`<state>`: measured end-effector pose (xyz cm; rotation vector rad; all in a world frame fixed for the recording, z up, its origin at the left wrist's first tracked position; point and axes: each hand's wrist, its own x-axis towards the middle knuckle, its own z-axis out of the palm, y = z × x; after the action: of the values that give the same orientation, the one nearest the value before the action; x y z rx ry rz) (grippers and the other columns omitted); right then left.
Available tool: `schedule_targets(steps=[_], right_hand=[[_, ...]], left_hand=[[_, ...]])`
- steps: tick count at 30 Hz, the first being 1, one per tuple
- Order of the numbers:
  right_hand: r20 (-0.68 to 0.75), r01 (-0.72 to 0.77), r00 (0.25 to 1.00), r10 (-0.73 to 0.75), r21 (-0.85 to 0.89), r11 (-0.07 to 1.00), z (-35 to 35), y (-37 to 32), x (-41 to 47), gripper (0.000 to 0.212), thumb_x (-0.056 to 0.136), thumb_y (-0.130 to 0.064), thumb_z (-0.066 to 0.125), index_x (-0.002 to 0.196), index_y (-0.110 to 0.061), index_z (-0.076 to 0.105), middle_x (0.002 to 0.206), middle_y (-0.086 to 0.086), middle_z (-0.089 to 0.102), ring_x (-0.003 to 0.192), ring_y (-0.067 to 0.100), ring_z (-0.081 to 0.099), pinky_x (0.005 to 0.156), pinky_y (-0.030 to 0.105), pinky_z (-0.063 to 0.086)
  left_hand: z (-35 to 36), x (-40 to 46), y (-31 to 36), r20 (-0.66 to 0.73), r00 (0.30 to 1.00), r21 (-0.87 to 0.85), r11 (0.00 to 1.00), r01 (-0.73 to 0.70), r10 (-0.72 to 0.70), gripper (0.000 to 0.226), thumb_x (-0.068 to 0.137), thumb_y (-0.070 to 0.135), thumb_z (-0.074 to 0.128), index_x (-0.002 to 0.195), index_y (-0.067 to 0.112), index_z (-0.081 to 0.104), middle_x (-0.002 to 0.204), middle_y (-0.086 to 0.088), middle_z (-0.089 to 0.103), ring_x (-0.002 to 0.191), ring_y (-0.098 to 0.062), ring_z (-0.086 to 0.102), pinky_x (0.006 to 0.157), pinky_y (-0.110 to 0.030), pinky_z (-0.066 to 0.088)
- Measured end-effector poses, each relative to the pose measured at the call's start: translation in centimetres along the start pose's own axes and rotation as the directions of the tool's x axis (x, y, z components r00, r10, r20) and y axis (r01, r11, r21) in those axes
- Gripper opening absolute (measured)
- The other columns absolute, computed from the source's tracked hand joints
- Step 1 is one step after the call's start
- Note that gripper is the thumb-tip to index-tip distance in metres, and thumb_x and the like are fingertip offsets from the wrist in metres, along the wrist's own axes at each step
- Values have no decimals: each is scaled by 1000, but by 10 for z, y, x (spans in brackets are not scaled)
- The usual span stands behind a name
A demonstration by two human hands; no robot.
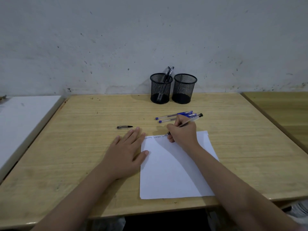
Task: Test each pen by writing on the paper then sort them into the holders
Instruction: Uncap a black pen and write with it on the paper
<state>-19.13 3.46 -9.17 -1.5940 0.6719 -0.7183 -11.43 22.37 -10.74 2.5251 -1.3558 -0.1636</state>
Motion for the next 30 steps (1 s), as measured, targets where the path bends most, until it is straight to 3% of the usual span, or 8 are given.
schedule_targets(steps=[30], right_hand=[[-65, -47, 997, 48, 12, 999, -2, 0, 3, 36, 74, 10, 52, 59, -13, 29, 53, 10, 36, 35, 19, 44, 36, 20, 38]], left_hand=[[0, 0, -1, -5, 1000, -12, 1000, 2, -2, 80, 72, 68, 5, 145, 34, 7, 155, 15, -6, 141, -3, -7, 116, -40, 3]])
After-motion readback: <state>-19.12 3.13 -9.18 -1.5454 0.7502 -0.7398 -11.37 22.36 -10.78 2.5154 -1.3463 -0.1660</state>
